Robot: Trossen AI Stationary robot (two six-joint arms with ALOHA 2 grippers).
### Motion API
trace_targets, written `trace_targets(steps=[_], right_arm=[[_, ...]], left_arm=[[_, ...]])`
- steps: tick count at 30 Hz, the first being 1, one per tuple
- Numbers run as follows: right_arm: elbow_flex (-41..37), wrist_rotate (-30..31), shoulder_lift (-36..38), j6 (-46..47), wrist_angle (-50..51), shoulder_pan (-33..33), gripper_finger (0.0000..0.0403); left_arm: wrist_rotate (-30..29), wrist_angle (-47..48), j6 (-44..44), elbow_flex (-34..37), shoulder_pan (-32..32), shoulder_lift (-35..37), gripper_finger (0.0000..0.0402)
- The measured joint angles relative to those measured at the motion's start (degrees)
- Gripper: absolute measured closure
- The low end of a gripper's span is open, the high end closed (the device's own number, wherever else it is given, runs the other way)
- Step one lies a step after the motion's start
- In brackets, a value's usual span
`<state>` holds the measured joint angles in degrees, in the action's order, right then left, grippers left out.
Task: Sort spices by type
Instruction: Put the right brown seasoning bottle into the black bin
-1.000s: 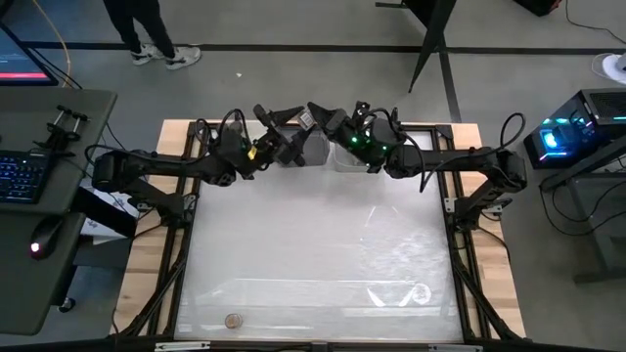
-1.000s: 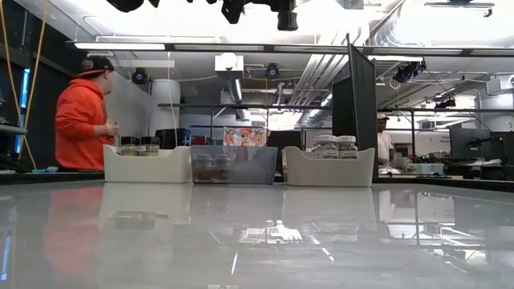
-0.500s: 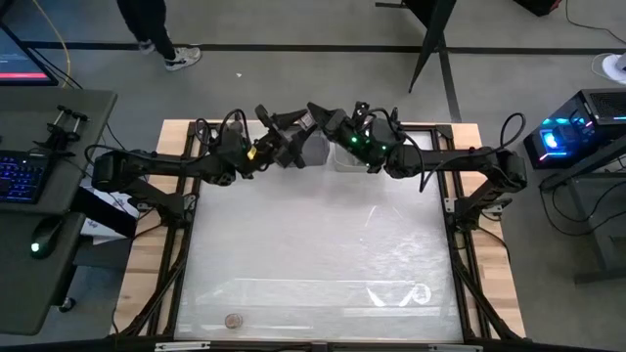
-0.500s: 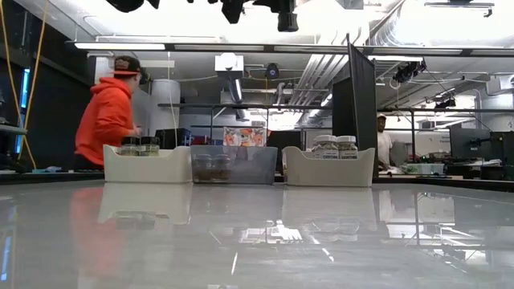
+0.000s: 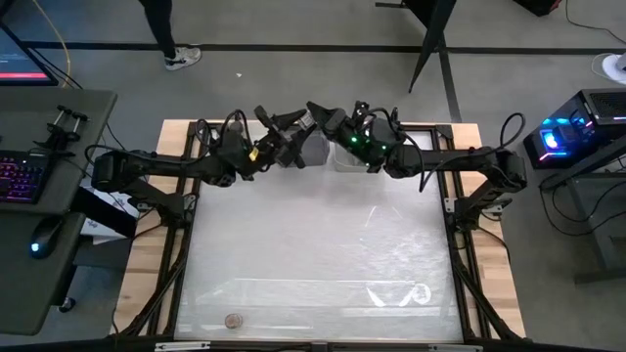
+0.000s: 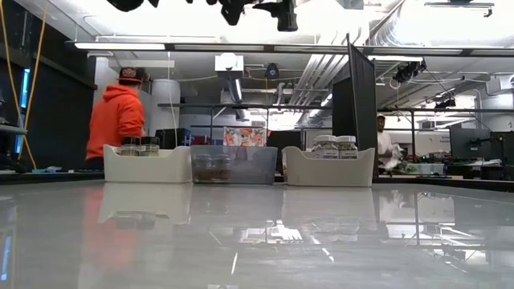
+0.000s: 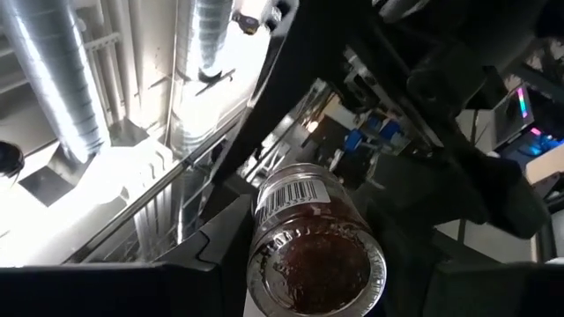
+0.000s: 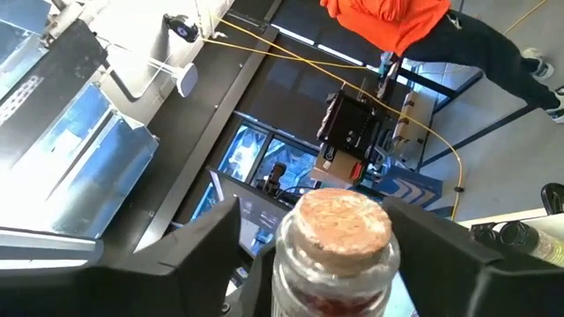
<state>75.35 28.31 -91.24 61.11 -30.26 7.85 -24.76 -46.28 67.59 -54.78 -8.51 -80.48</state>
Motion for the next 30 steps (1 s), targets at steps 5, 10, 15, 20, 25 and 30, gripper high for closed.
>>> trace_targets(steps=[5, 10, 15, 20, 25, 30], right_arm=[[0.00, -3.27, 0.00, -0.11, 0.23, 1.91, 0.0118], [0.00, -12.20, 0.00, -1.67, 1.02, 5.14, 0.0116], [0.00, -22.30, 0.02, -2.59, 2.11, 8.79, 0.0115], [0.00, -27.89, 1.23, -8.01, 7.52, 12.05, 0.0115], [0.00, -34.97, 5.62, -23.31, 18.95, 14.17, 0.0115], [0.02, -38.33, 9.71, -44.69, 32.81, 11.45, 0.0115]], left_arm=[[-4.05, -0.20, -0.03, 0.00, -0.04, -0.01, 0.0243], [-10.52, 0.84, -4.34, 0.04, -0.08, 0.99, 0.0243], [-12.44, 8.93, -14.49, 0.04, -0.15, 5.74, 0.0243], [-11.92, 23.87, -28.85, 0.04, -0.78, 11.95, 0.0243], [-3.34, 40.47, -50.15, 0.09, -3.16, 19.21, 0.0243], [17.27, 44.01, -70.58, 0.09, -8.84, 22.69, 0.0243]])
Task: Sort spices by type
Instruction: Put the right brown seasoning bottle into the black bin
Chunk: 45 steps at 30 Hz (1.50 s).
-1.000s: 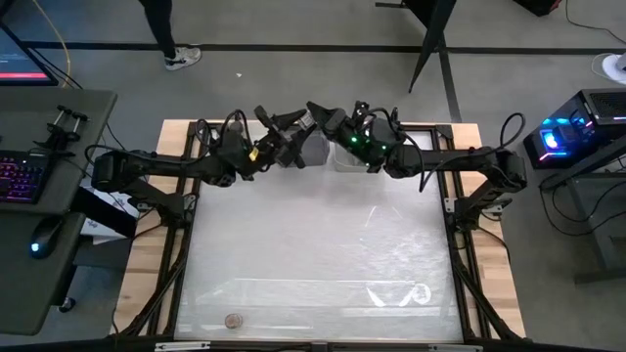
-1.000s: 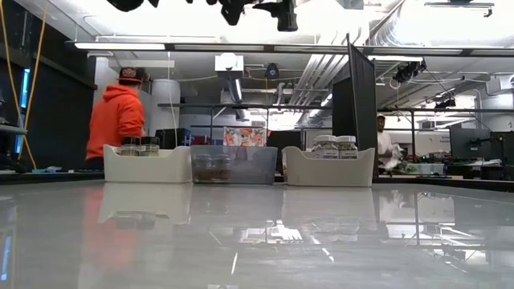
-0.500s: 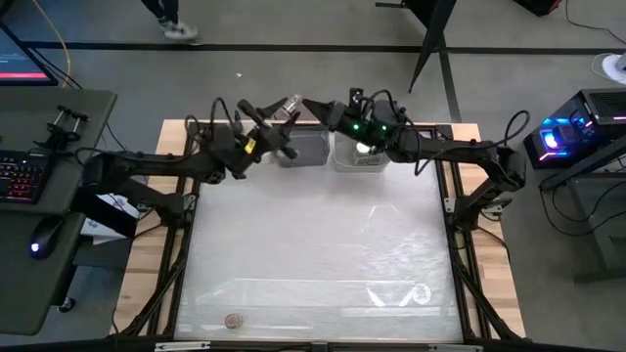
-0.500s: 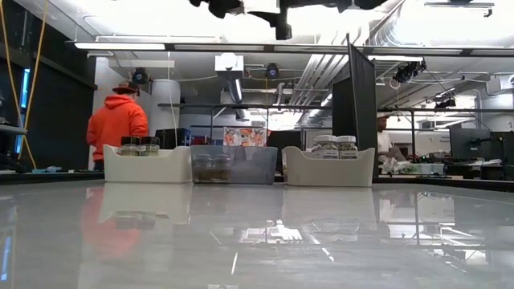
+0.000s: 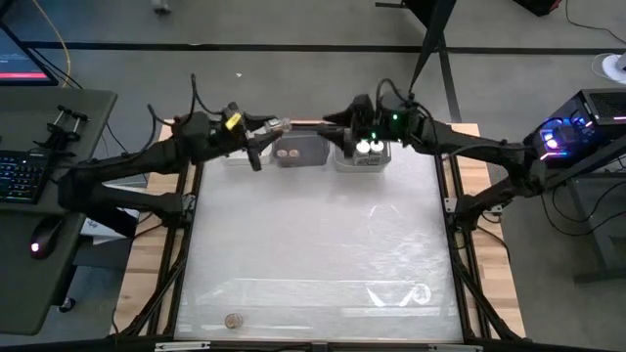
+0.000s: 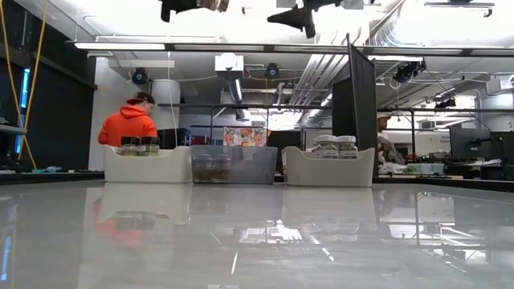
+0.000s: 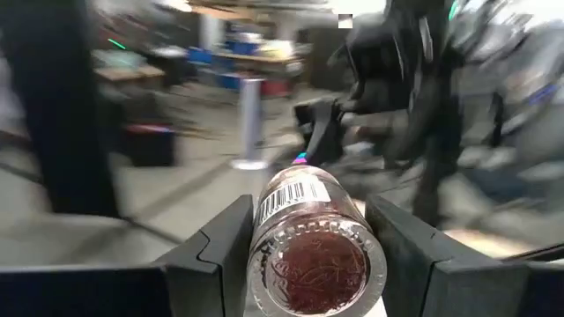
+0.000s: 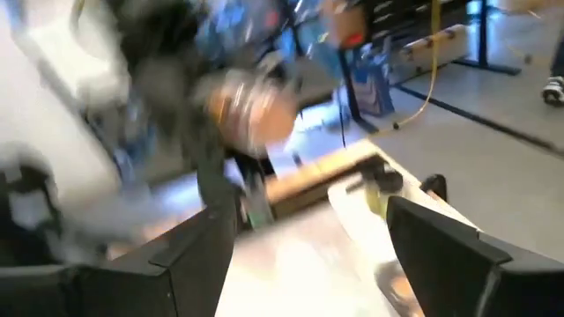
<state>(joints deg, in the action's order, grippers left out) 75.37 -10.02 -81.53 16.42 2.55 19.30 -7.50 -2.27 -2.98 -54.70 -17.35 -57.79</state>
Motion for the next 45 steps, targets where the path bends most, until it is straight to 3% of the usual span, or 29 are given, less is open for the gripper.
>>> trace_targets(steps=[5, 10, 13, 23, 37, 45], right_arm=[[0.00, 3.57, 0.21, -21.87, 4.01, -6.28, 0.0114], [-0.01, 18.28, -0.88, -43.10, -0.99, -12.91, 0.0114], [0.00, 22.62, -0.92, -49.41, -3.58, -14.77, 0.0114], [0.00, 23.80, -1.76, -49.00, -4.54, -14.81, 0.0114], [0.00, 23.47, -4.09, -52.89, -7.72, -14.00, 0.0114], [0.00, 20.33, -4.09, -52.89, -8.68, -14.72, 0.0119]], left_arm=[[16.52, -2.89, -18.63, 0.00, -5.41, -1.61, 0.0243], [28.42, -5.30, -36.63, 0.00, -7.95, -5.41, 0.0243], [31.65, -7.99, -41.39, 0.00, -8.20, -7.48, 0.0243], [32.49, -18.58, -46.07, 0.00, -8.08, -10.86, 0.0243], [33.68, -18.68, -46.48, -0.07, -5.76, -12.52, 0.0243], [35.22, -18.13, -47.06, -0.07, -5.85, -12.54, 0.0243]])
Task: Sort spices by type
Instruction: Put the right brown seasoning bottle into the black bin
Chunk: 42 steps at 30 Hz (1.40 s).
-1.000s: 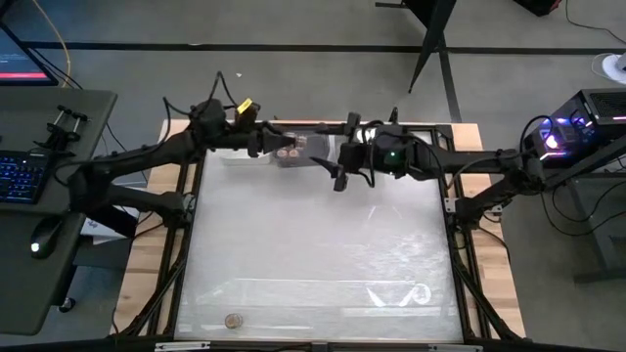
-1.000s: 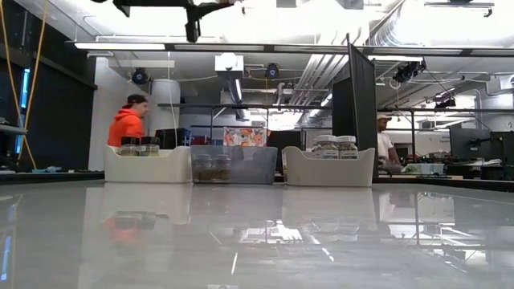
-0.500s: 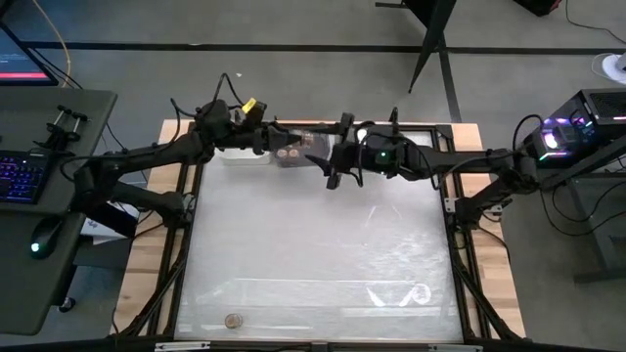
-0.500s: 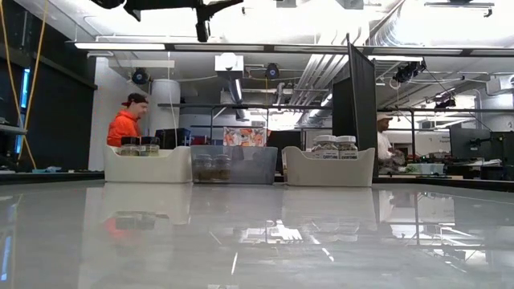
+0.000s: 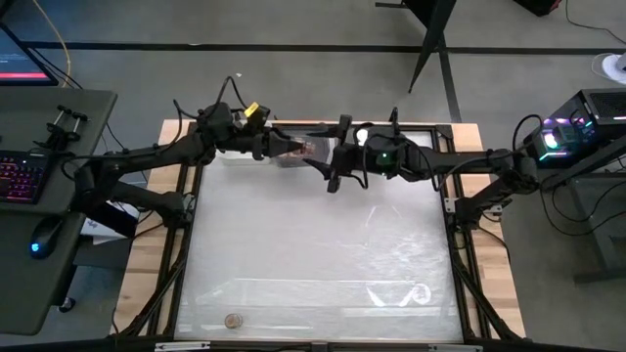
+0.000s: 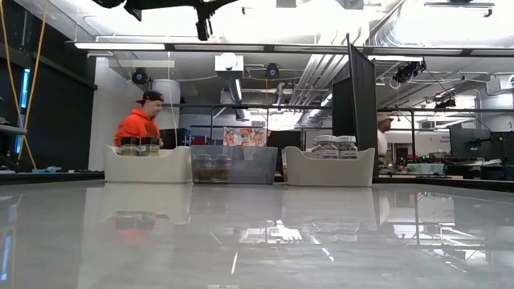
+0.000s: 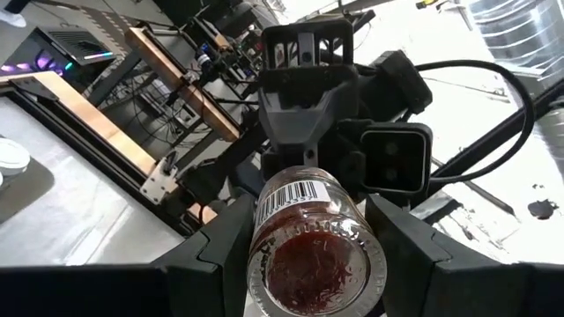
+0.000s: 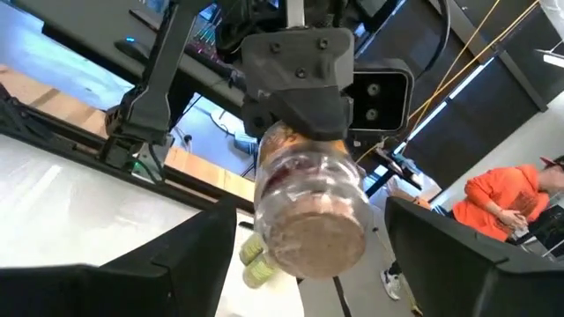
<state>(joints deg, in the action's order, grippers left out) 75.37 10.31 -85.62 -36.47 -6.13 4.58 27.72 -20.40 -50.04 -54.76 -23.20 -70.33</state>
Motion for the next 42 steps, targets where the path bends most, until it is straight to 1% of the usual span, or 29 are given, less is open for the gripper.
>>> trace_targets(steps=[9, 16, 22, 26, 31, 36, 42], right_arm=[[0.00, -0.37, 0.00, 0.00, -0.94, -0.50, 0.0169], [0.00, -0.33, -0.29, 0.46, -0.59, -0.48, 0.0193], [0.09, 0.62, -0.91, 0.43, -1.73, -0.46, 0.0196], [0.09, 1.02, -1.18, 0.28, -3.02, -0.46, 0.0196], [0.07, 0.82, -1.18, -2.43, -3.62, -0.46, 0.0193], [0.06, 0.30, -1.21, -2.46, -4.85, -0.46, 0.0192], [0.04, -0.52, -1.22, -2.47, -4.96, -0.46, 0.0207]], left_arm=[[-1.56, -0.15, -0.42, 0.00, 0.00, -0.88, 0.0243], [-1.70, -0.44, -0.83, 0.02, 0.00, -1.63, 0.0243], [-0.80, -3.49, -2.56, 0.15, -0.02, -1.68, 0.0243], [0.29, -3.16, -3.30, 0.15, -0.07, -1.66, 0.0243], [0.54, -3.87, -3.41, 0.13, -0.02, -1.61, 0.0243], [1.00, -4.90, -3.83, 0.13, -0.02, -1.60, 0.0243], [0.97, -5.31, -3.89, 0.13, -0.02, -1.60, 0.0243]])
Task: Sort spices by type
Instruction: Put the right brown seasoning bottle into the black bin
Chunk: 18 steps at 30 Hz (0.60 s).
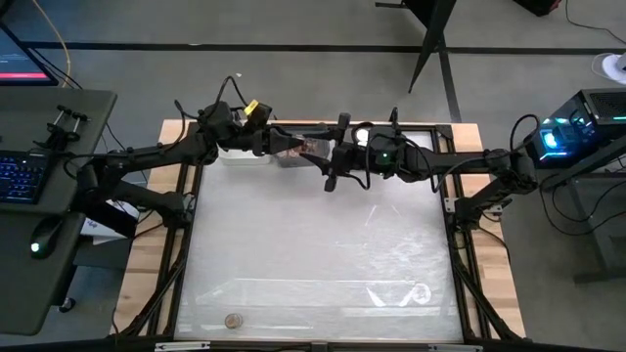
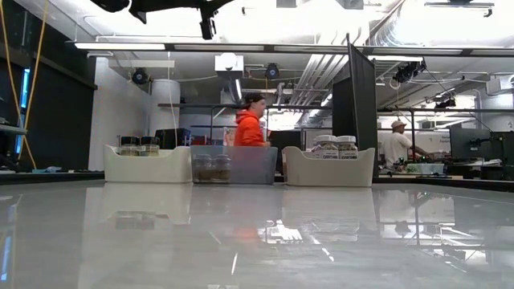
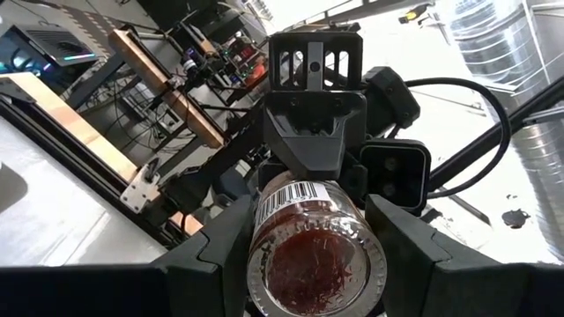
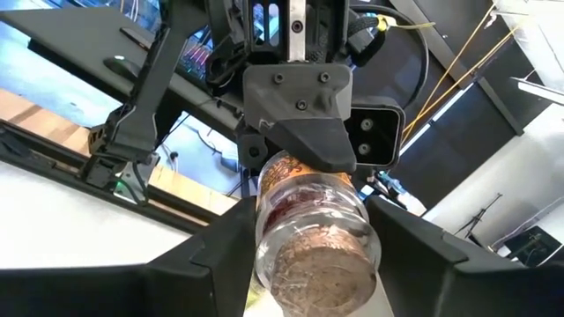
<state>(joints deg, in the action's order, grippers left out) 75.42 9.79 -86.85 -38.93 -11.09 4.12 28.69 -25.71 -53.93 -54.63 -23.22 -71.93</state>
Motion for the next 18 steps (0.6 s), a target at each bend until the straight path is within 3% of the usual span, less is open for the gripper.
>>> trace_targets(steps=[6, 13, 18], right_arm=[[0.00, 0.06, 0.02, -0.15, -0.04, 0.00, 0.0226], [-0.07, 4.20, 0.05, 0.51, 0.08, 0.24, 0.0226], [-0.07, 6.55, 0.15, 2.27, 2.04, 1.36, 0.0226]], left_arm=[[-0.23, -0.20, 0.62, -0.01, 0.00, 0.05, 0.0240], [-0.46, -0.14, 3.59, -0.08, -1.56, 0.03, 0.0182], [0.73, 0.81, 5.42, -0.16, -5.64, 0.03, 0.0163]])
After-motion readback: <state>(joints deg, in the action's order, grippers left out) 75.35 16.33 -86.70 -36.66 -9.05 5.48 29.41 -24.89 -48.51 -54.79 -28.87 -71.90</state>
